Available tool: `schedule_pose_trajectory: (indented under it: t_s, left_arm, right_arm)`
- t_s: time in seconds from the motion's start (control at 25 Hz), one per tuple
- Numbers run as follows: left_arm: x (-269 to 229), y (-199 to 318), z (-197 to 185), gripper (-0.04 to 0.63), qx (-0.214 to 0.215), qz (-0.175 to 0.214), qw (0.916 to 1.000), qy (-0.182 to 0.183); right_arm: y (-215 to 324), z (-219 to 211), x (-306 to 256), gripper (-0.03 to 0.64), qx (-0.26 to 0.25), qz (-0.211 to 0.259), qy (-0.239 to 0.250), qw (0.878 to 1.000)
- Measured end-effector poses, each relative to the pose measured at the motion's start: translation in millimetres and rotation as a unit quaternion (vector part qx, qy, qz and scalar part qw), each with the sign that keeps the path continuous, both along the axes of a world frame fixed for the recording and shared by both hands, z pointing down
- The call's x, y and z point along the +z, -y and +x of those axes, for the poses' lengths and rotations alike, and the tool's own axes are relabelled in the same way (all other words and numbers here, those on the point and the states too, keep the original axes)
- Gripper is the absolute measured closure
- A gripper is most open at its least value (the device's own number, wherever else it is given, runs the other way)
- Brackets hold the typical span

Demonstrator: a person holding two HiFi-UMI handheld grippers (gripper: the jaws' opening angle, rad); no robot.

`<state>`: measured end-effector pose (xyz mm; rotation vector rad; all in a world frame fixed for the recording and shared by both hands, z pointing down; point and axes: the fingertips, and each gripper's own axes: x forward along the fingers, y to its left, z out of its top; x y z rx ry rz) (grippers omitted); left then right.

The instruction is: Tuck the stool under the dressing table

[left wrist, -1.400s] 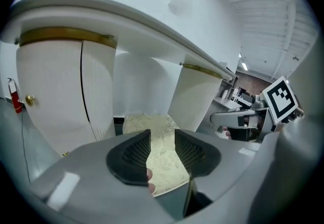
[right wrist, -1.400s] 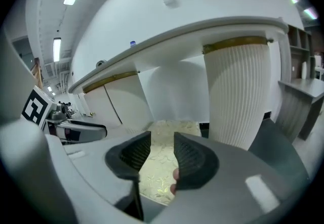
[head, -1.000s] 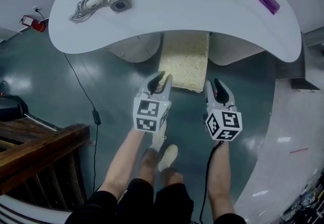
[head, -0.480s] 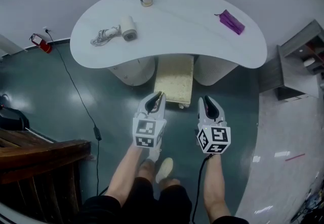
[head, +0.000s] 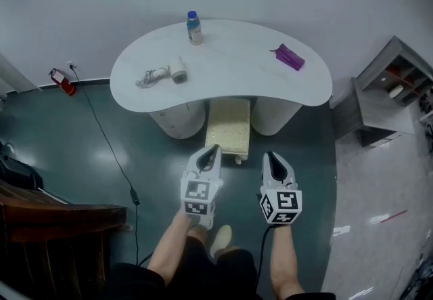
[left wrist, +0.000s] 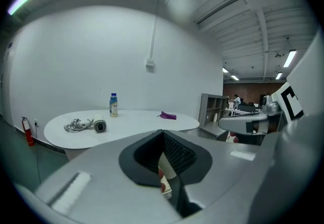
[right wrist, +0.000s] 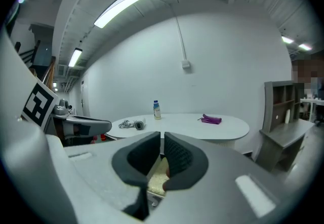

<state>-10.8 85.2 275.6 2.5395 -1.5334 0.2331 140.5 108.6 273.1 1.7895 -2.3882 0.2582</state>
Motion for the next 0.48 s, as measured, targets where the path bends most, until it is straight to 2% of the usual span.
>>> schedule_pose_trajectory:
  t_s: [0.32, 0.48]
  left_arm:
    - [-42.8, -48.8, -8.3, 0.589, 0.011, 0.006, 0.9997, 0.021]
    - [-71.5, -70.6, -4.1, 0.589, 0.024, 0.027, 0.9991, 0.024]
  right_arm:
    - [-45.0, 0.9, -50.6, 0.591, 0.006, 0.015, -0.008, 1.0]
    - [-63.7, -1.0, -75.2, 0.591, 0.006, 0.021, -0.011, 1.0]
